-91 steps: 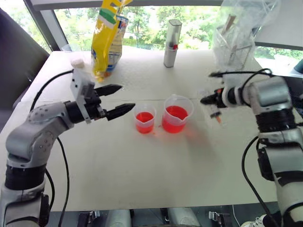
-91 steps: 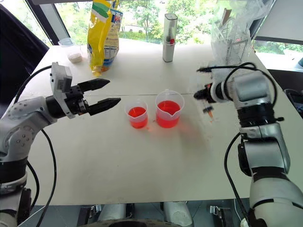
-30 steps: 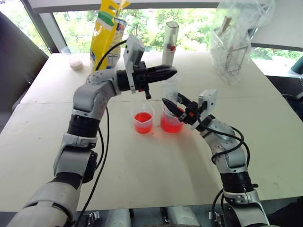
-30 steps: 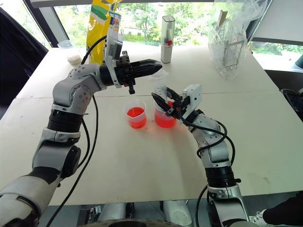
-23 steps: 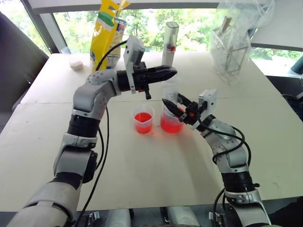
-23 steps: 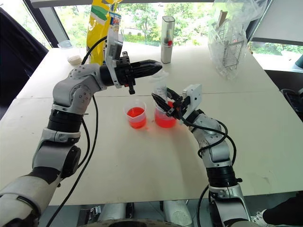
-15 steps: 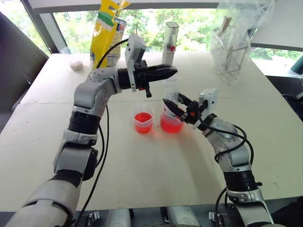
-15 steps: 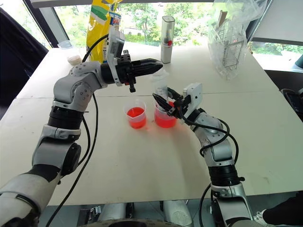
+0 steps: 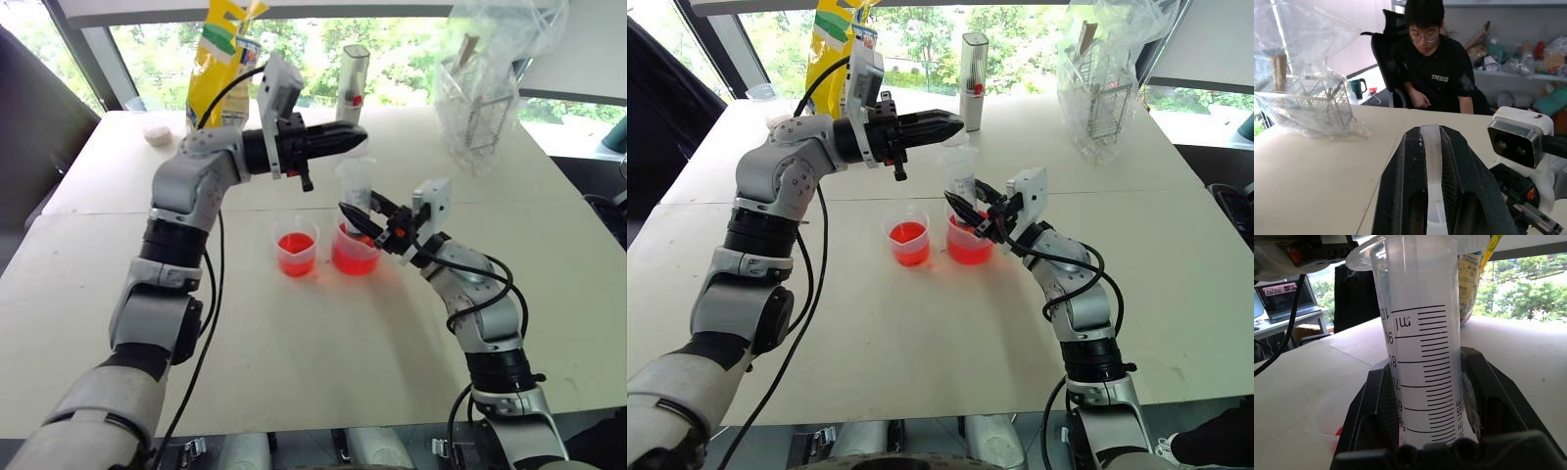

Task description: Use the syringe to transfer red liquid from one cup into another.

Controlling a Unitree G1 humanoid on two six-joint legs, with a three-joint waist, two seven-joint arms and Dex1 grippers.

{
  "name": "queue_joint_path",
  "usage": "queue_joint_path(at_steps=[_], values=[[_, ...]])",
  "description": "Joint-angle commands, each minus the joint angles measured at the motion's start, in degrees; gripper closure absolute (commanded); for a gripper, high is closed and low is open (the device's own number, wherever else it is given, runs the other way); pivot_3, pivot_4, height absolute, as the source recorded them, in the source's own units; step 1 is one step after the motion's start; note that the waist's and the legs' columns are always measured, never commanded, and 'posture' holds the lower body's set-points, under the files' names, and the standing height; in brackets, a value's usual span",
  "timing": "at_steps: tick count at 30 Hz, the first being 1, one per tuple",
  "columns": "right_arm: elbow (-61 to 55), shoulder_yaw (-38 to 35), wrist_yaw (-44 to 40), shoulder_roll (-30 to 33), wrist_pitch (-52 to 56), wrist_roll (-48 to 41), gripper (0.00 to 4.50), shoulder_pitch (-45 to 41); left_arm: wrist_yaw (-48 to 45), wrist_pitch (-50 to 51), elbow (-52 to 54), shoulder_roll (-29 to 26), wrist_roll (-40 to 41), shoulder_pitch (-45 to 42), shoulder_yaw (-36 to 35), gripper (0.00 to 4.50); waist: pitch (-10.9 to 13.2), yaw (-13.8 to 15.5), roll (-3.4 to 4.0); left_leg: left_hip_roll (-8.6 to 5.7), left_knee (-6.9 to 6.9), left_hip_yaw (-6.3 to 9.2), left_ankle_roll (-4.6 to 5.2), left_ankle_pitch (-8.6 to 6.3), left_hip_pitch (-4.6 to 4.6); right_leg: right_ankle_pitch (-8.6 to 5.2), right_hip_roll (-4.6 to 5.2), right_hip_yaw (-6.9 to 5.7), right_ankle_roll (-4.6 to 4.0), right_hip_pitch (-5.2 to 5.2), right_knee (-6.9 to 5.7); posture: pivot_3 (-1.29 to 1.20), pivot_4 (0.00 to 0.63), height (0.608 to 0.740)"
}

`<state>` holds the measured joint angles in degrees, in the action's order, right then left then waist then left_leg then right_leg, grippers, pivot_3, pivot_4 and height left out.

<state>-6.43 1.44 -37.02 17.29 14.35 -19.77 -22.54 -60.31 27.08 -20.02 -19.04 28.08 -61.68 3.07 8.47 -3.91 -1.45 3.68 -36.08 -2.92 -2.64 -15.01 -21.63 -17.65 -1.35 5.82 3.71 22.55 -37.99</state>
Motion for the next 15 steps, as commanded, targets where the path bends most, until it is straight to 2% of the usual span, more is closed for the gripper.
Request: queue_joint_path(at_steps=[1, 15], values=[[0.0, 2.8, -2.1, 1.2, 1.9, 0.8, 3.12, 2.6, 2.4, -5.0, 1.7, -2.2, 0.1, -6.2, -5.8, 4.42, 0.0, 0.0, 0.00, 0.00, 0.00, 0.00, 0.00, 0.00, 0.00, 0.00, 0.00, 0.00, 0.00, 0.00, 0.00, 0.00, 0.150, 0.740], [0.0, 3.0, -2.0, 1.0, 2.0, 0.8, 3.12, 2.5, 2.4, -5.1, 2.0, -2.3, 0.4, -6.4, -5.9, 4.42, 0.0, 0.0, 0.00, 0.00, 0.00, 0.00, 0.00, 0.00, 0.00, 0.00, 0.00, 0.00, 0.01, 0.00, 0.00, 0.00, 0.150, 0.740]])
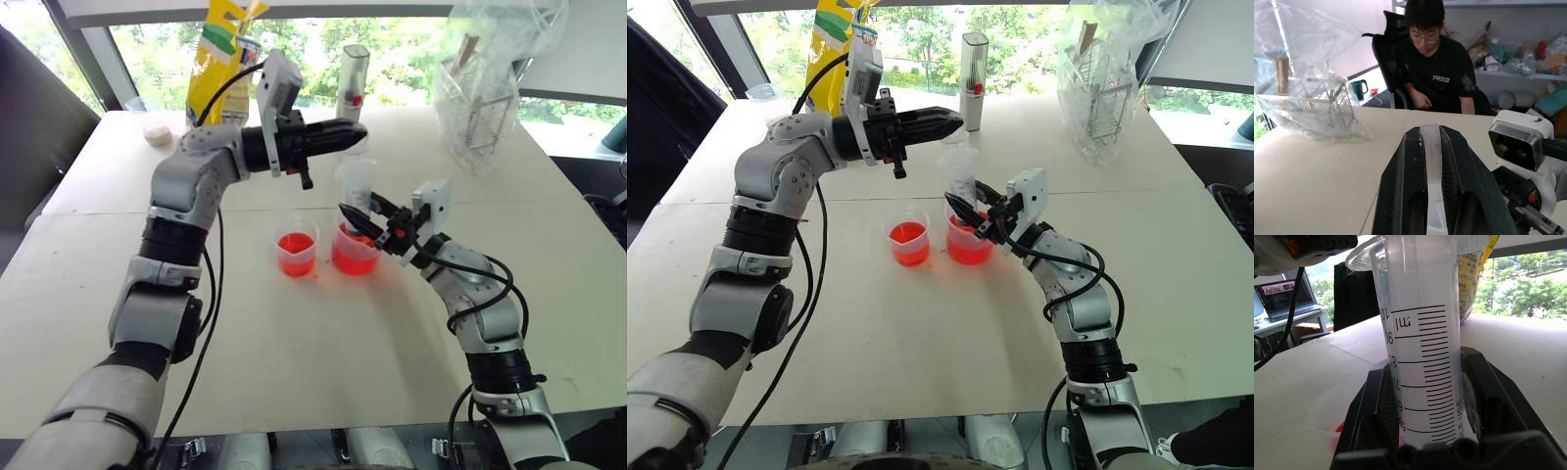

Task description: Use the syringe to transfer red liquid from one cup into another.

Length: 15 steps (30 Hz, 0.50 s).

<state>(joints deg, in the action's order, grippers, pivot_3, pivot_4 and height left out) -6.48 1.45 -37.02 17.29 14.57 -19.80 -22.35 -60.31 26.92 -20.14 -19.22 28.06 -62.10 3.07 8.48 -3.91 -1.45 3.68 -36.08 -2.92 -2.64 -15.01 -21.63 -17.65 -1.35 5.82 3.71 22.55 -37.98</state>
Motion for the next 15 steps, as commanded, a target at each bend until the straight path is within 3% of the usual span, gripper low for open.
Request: queue_joint_path(at_steps=[1, 15], values=[[0.0, 2.9, -2.0, 1.0, 1.8, 0.8, 3.12, 2.4, 2.4, -4.8, 2.2, -2.1, 0.4, -6.0, -5.9, 4.42, 0.0, 0.0, 0.00, 0.00, 0.00, 0.00, 0.00, 0.00, 0.00, 0.00, 0.00, 0.00, 0.00, 0.00, 0.00, 0.00, 0.150, 0.740], [-0.4, 2.8, -2.0, 1.0, 1.9, 0.6, 3.12, 2.0, 2.4, -3.9, 2.9, -1.9, 1.0, -5.5, -5.9, 4.42, 0.0, 0.0, 0.00, 0.00, 0.00, 0.00, 0.00, 0.00, 0.00, 0.00, 0.00, 0.00, 0.00, 0.00, 0.00, 0.00, 0.150, 0.740]])
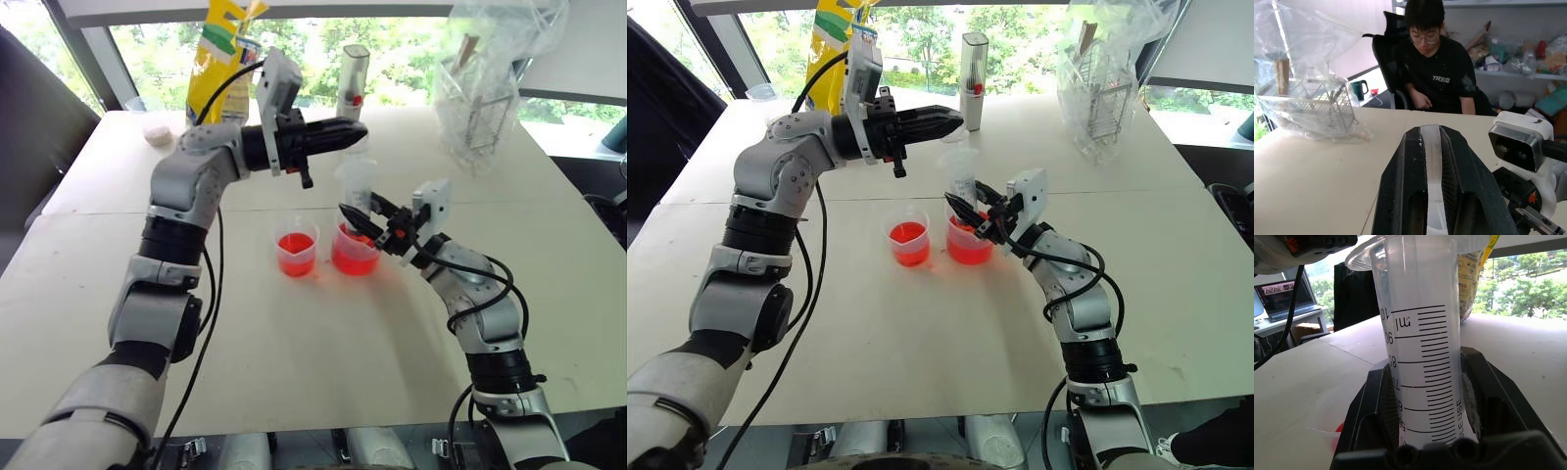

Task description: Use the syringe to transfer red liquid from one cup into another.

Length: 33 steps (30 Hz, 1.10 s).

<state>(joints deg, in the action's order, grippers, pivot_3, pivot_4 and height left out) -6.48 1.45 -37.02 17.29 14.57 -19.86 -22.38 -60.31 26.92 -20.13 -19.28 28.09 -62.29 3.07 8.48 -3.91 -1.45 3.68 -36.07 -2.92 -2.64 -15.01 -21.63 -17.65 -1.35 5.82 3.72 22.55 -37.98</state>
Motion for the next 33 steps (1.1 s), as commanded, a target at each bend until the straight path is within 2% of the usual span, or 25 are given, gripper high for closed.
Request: queue_joint_path(at_steps=[1, 2, 5, 11, 12, 19, 26, 33], values=[[-0.5, 2.7, -2.0, 1.0, 1.9, 0.6, 3.12, 1.9, 2.4, -3.8, 3.2, -1.8, 1.0, -5.0, -5.8, 4.42, 0.0, 0.0, 0.00, 0.00, 0.00, 0.00, 0.00, 0.00, 0.00, 0.00, 0.00, 0.00, 0.00, 0.00, 0.00, 0.00, 0.150, 0.740], [-0.7, 2.6, -2.0, 1.1, 1.9, 0.5, 3.12, 1.8, 2.4, -3.7, 3.5, -1.8, 0.9, -4.5, -5.6, 4.42, 0.0, 0.0, 0.00, 0.00, 0.00, 0.00, 0.00, 0.00, 0.00, 0.00, 0.00, 0.00, 0.00, 0.00, 0.00, 0.00, 0.150, 0.740], [-1.3, 2.1, -1.7, 1.2, 2.0, 0.2, 3.12, 0.9, 2.9, -2.8, 4.0, -1.6, 1.2, -3.5, -5.6, 3.24, 0.0, -0.1, -0.02, 0.01, 0.00, 0.00, 0.00, 0.00, 0.00, 0.00, 0.00, 0.00, 0.00, 0.00, 0.00, 0.00, 0.150, 0.740], [-1.7, 0.4, -0.8, 1.1, 2.4, -0.5, 3.12, -0.8, 3.2, -1.7, 6.7, -1.8, 0.8, -0.9, -5.5, 0.34, 0.0, 0.0, -0.01, 0.03, 0.03, 0.02, 0.00, 0.00, 0.22, -0.01, -0.03, 0.04, 0.00, -0.21, 0.01, 0.00, 0.150, 0.740], [-1.6, 0.2, -0.7, 1.1, 2.4, -0.5, 3.12, -1.0, 3.2, -1.7, 7.1, -1.9, 0.8, -0.5, -5.5, 0.03, 0.0, 0.0, -0.01, 0.03, 0.01, 0.01, 0.00, 0.00, 0.21, -0.01, -0.02, 0.03, 0.00, -0.21, 0.00, 0.00, 0.150, 0.740], [-1.7, -1.4, 0.9, 0.9, 2.9, -1.3, 3.12, -3.2, 4.6, 0.2, 9.8, -5.0, 2.2, 1.8, -8.7, 0.03, 0.0, -0.1, -0.01, 0.02, 0.04, -0.02, 0.00, 0.00, 0.16, -0.01, 0.00, 0.06, 0.00, -0.12, 0.01, 0.00, 0.150, 0.740], [-5.1, -3.9, 3.1, 2.0, 4.6, -3.3, 3.12, -8.9, 6.5, 3.3, 15.0, -13.1, 2.3, 10.3, -12.6, 0.03, 0.0, -0.1, 0.03, 0.08, 0.08, -0.05, 0.00, 0.00, 0.14, -0.01, 0.04, 0.14, 0.00, -0.06, -0.01, 0.00, 0.150, 0.740], [-9.1, -3.3, -2.0, 3.9, 10.4, -10.4, 3.12, -18.0, 8.0, 7.5, 22.6, -19.8, 4.5, 19.6, -16.4, 0.03, 0.1, 0.0, 0.00, 0.14, 0.09, -0.02, 0.00, 0.00, 0.10, -0.01, 0.14, 0.08, -0.01, -0.04, 0.02, 0.00, 0.150, 0.740]])
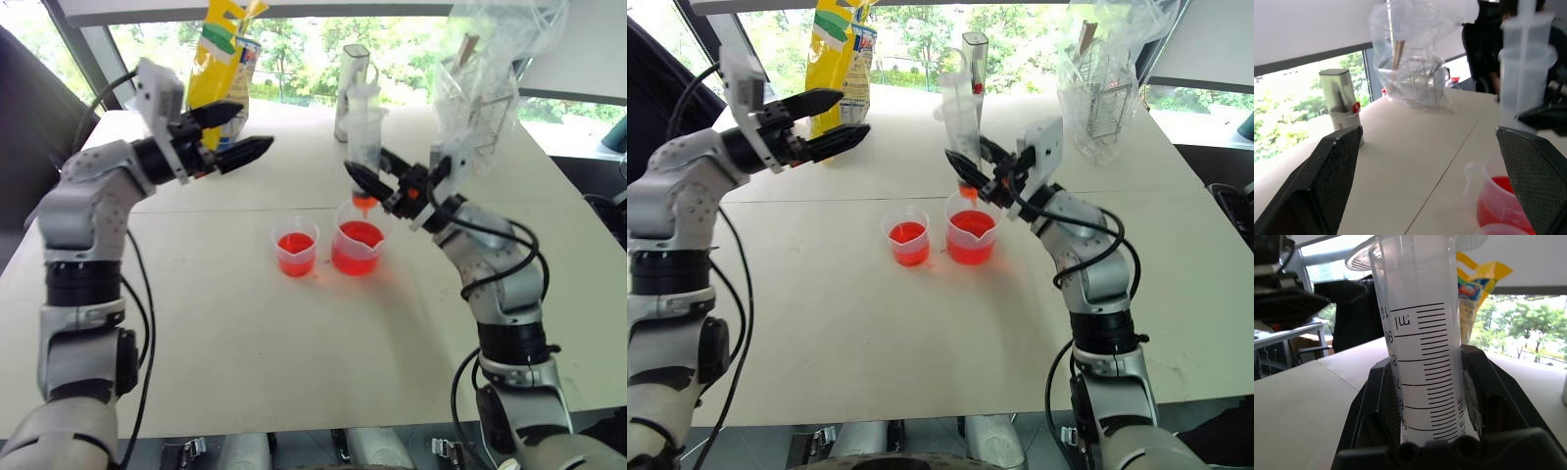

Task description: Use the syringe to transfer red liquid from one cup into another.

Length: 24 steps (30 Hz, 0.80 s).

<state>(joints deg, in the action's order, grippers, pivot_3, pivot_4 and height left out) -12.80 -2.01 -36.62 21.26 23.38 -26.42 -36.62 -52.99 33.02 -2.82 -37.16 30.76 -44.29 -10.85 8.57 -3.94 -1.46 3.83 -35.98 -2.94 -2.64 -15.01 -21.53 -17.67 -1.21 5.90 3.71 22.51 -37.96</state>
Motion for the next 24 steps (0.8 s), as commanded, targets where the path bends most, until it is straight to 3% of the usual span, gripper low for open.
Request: queue_joint_path(at_steps=[1, 6, 13, 24], values=[[-2.3, 0.9, -3.2, -0.9, 2.4, -5.0, 3.12, -5.2, 1.3, 2.0, 6.7, -2.4, 2.3, 2.8, -2.9, 0.03, 0.0, 0.0, 0.00, 0.00, 0.00, -0.01, 0.00, 0.00, 0.00, 0.00, 0.02, 0.00, 0.00, 0.00, 0.00, 0.00, 0.150, 0.740], [2.5, 5.1, -5.6, -5.5, 1.0, -4.6, 3.12, -8.0, 4.6, 4.2, 11.6, -2.7, 4.2, 5.9, -4.4, 0.03, 0.0, 0.0, -0.02, 0.00, -0.02, 0.02, 0.00, 0.00, 0.02, 0.00, 0.04, -0.02, 0.00, -0.03, 0.00, 0.00, 0.150, 0.740], [13.0, 11.1, -8.8, -11.1, -8.7, 2.0, 3.12, -4.1, 9.6, 7.7, 19.7, -1.9, 8.4, 7.8, -5.0, 0.03, 0.0, 0.0, -0.03, 0.00, 0.00, 0.00, 0.01, 0.00, -0.03, 0.00, 0.05, -0.01, 0.00, 0.01, 0.01, 0.00, 0.150, 0.740], [16.8, 12.2, -9.4, -12.6, -13.0, 5.6, 3.12, -1.6, 9.7, 10.8, 21.0, -1.4, 15.1, 5.0, -5.2, 0.03, 0.0, -0.1, -0.02, 0.00, 0.03, 0.02, 0.00, 0.00, 0.01, 0.00, 0.00, -0.02, -0.01, 0.02, -0.01, 0.00, 0.150, 0.740]])
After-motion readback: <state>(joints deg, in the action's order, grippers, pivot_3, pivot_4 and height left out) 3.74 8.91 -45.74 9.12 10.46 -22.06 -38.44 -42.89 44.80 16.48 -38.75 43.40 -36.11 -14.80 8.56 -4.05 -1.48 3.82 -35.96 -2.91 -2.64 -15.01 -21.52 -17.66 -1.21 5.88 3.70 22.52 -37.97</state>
